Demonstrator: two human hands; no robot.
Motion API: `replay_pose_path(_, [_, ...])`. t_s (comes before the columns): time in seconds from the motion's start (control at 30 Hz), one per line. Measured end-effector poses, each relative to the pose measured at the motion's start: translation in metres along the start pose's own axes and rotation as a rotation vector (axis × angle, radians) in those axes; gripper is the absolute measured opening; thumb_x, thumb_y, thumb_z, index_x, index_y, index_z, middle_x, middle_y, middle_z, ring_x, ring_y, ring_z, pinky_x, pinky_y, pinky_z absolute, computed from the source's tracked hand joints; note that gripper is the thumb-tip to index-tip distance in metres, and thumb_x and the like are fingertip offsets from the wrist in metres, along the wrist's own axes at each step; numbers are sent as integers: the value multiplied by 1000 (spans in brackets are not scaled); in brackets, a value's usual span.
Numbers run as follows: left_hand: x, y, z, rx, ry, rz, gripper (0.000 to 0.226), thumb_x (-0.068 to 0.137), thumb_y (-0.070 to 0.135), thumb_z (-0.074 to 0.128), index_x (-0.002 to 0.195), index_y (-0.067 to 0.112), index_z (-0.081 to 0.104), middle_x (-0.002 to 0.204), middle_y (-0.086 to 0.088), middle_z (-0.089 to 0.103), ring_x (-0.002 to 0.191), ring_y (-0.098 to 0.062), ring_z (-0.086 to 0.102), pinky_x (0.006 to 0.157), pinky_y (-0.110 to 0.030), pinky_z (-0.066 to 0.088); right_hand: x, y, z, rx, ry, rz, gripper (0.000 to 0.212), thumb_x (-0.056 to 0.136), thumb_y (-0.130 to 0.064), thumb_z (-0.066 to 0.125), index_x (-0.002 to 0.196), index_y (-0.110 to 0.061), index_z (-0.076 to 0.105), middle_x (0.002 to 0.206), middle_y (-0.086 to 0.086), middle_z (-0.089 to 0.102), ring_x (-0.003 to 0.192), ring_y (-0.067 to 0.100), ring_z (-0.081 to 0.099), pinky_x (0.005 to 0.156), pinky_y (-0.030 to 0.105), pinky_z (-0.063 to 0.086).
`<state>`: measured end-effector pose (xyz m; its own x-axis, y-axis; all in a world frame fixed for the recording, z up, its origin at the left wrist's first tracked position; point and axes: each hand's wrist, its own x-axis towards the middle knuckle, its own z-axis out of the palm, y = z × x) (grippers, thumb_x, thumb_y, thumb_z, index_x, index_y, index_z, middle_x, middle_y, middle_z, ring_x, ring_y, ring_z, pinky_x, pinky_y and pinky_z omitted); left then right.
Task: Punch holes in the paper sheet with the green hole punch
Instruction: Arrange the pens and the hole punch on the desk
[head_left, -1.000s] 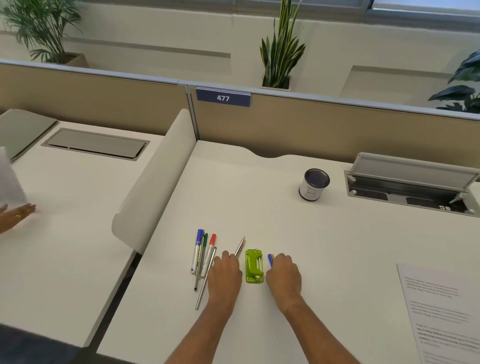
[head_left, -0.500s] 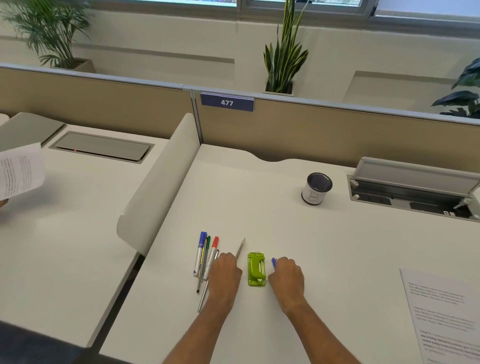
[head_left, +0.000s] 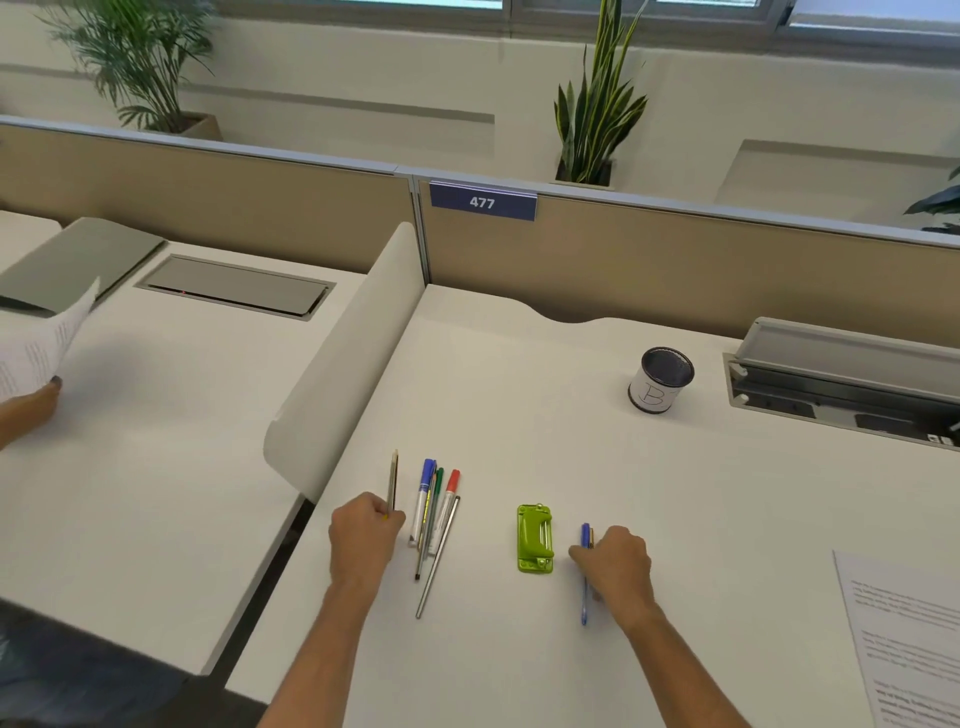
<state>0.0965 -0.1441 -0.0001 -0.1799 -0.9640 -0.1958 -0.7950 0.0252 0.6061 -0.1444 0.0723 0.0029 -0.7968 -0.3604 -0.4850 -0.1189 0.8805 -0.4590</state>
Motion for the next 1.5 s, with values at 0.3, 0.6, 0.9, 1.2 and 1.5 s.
replay_pose_path(0.3, [4, -4, 4, 40, -57, 18, 8, 85, 11, 76, 79, 8, 72, 70, -5, 70, 64, -24, 69, 59, -32, 56, -40, -85, 13, 372, -166, -107, 29, 78, -15, 79, 61, -9, 57, 62, 20, 72, 47, 30, 69, 58, 43, 67])
replay_pose_path(0.6, [5, -1, 12, 74, -81, 36, 7, 88, 8, 77, 85, 4, 72, 80, -7, 73, 71, -20, 68, 62, -31, 57, -36, -127, 100, 189, -185, -129, 26, 79, -32, 78, 86, -9, 68, 81, 12, 75, 57, 24, 74, 40, 24, 54])
replay_pose_path(0.9, [10, -3, 18, 160, -99, 99, 4, 88, 11, 68, 89, 9, 71, 90, -4, 73, 78, -21, 67, 67, -38, 58, -7, -116, 129, 190, -142, -80, 9, 82, -12, 72, 74, -10, 71, 71, 11, 75, 57, 26, 76, 53, 43, 67])
replay_pose_path(1.2, [-2, -4, 15, 210, -7, 177, 14, 93, 21, 70, 106, 16, 72, 93, 0, 70, 79, -19, 64, 60, -33, 52, -45, -109, 104, 354, -123, -154, 11, 96, -3, 65, 84, -3, 66, 76, 19, 75, 60, 29, 77, 47, 33, 63])
replay_pose_path(1.5, [-42, 44, 59, 18, -288, 630, 43, 86, 50, 76, 124, 33, 65, 110, 15, 65, 104, -4, 57, 82, -24, 53, -81, -42, 24, 383, -94, -346, 20, 97, -14, 65, 77, -9, 64, 70, 19, 66, 57, 38, 68, 41, 34, 55])
